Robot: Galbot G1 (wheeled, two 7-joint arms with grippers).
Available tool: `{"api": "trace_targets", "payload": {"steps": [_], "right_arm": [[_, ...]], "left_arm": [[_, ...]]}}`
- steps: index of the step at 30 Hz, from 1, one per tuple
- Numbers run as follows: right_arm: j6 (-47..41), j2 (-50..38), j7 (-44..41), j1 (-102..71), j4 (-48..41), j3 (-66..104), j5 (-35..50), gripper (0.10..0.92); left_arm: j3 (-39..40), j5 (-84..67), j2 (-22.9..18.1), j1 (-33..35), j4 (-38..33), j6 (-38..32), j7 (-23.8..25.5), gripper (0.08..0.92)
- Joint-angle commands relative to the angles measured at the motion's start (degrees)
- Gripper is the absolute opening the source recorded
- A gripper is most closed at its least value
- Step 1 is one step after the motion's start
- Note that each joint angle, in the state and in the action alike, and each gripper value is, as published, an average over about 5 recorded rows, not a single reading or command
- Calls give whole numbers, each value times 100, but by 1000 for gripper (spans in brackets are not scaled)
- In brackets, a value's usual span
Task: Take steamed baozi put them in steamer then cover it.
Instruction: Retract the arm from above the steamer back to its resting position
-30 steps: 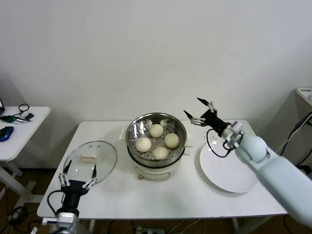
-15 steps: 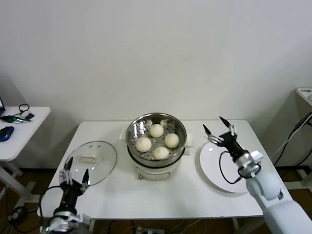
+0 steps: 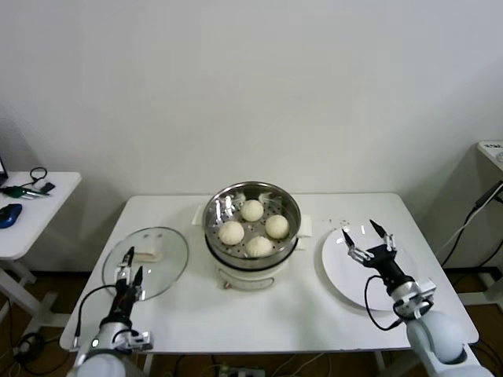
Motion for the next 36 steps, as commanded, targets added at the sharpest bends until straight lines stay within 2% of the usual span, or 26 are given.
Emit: {"api": "trace_targets", "payload": {"steps": [1,15,36], "right_arm": [[-13,257,-63,-331,-102,259,-236,823],[11,306,-111,-189,-327,238,-337,823],[77,395,-217,-111,-542,240,-473,823]], "left_arm": [[45,594,105,-1176,1757,-434,-195,823],[28,582,68,-1763,2576,-592,-452,823],[151,465,117,-2239,2951,-608,-604,823]]}}
